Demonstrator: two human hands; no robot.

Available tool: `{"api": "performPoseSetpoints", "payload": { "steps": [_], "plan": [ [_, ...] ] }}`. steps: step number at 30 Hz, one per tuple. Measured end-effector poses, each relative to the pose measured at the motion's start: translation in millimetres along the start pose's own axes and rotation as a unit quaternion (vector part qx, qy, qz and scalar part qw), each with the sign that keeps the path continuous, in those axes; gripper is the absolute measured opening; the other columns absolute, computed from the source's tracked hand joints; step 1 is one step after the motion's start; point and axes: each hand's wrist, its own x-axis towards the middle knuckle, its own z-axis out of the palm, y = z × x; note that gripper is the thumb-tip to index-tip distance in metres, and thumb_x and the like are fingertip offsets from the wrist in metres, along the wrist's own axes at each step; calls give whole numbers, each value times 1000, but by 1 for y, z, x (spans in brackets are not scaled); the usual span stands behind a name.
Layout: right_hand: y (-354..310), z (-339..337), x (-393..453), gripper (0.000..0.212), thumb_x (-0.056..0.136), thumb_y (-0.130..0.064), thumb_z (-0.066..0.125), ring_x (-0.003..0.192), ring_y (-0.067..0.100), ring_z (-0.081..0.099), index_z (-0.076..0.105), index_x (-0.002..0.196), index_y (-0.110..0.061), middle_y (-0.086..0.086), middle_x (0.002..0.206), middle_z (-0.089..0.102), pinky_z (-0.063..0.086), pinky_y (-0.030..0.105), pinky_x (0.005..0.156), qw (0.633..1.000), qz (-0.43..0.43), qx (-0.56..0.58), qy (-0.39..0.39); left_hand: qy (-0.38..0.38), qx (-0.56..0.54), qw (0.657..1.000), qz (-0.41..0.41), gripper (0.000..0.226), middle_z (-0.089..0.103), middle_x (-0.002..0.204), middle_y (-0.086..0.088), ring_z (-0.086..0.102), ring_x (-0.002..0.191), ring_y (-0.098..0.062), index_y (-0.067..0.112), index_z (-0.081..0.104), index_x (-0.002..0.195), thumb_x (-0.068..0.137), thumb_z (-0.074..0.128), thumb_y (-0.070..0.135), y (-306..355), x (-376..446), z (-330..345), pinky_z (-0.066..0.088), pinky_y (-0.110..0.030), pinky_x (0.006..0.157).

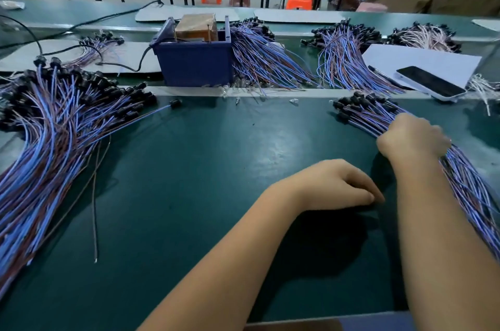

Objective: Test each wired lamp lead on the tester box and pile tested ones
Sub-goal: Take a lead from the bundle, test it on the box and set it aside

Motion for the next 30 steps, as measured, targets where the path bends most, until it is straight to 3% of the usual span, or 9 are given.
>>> {"api": "performPoseSetpoints", "payload": {
  "steps": [4, 6, 8, 11, 14, 18, 20, 23, 30],
  "plan": [
    [-32, 23, 2, 36, 85, -19, 57, 116, 42, 49, 59, 120, -11, 24, 126, 55, 38, 42, 94, 992, -90, -4, 86, 220, -103, 969, -44, 26, 73, 80, 6, 62, 73, -8, 18, 76, 91, 87, 54, 6, -13, -1, -10, 52, -25, 81],
    [-63, 38, -6, 32, 85, -17, 57, 112, 38, 51, 61, 116, -14, 19, 120, 59, 38, 40, 90, 980, -168, 72, 80, 323, -125, 935, -75, 24, 62, 58, 14, 52, 55, -4, 24, 70, 74, 83, 51, 13, -25, -5, -27, 49, -25, 63],
    [-94, 49, -19, 29, 84, -5, 52, 100, 31, 55, 64, 109, -14, 15, 110, 62, 40, 33, 82, 945, -234, 226, 31, 401, -111, 904, -95, 25, 61, 56, 12, 47, 45, -1, 27, 64, 66, 82, 49, 15, -38, -16, -49, 41, -23, 51],
    [-134, 63, -45, 34, 84, 9, 44, 85, 19, 55, 65, 100, -13, 11, 97, 63, 40, 17, 70, 867, -272, 412, -64, 461, -62, 876, -128, 30, 69, 78, 5, 52, 55, -1, 30, 63, 71, 86, 48, 10, -64, -40, -82, 39, -18, 53],
    [-167, 69, -63, 35, 86, 11, 43, 85, 16, 56, 61, 93, -18, 3, 89, 61, 43, 18, 78, 821, -291, 481, -103, 489, -14, 854, -175, 26, 65, 81, 5, 54, 70, -11, 25, 67, 83, 89, 47, 10, -85, -60, -106, 37, -26, 61],
    [-194, 78, -77, 35, 87, 11, 42, 82, 14, 57, 62, 94, -17, -2, 82, 60, 46, 17, 78, 780, -309, 524, -149, 604, 126, 752, -234, 22, 50, 101, 7, 52, 85, -18, 20, 68, 92, 92, 47, 16, -103, -86, -130, 31, -27, 70],
    [-195, 87, -83, 36, 87, 10, 42, 85, 14, 59, 63, 93, -18, -2, 83, 62, 46, 13, 77, 782, -327, 505, -163, 613, 169, 715, -290, 25, 51, 121, -3, 54, 101, -29, 14, 70, 101, 93, 47, 17, -116, -100, -141, 37, -32, 77],
    [-190, 94, -82, 37, 87, 9, 43, 89, 16, 64, 64, 88, -22, -3, 84, 65, 48, 19, 80, 774, -333, 510, -172, 536, 221, 702, -413, 35, 44, 143, -15, 43, 120, -40, 11, 69, 115, 94, 43, 20, -122, -108, -149, 37, -43, 98],
    [-187, 90, -83, 27, 93, -1, 48, 89, 16, 63, 66, 88, -21, -7, 84, 65, 50, 24, 79, 769, -319, 519, -195, 536, 256, 702, -392, 34, 59, 124, -13, 48, 108, -38, 11, 71, 111, 93, 43, 18, -121, -109, -144, 37, -39, 84]
  ]
}}
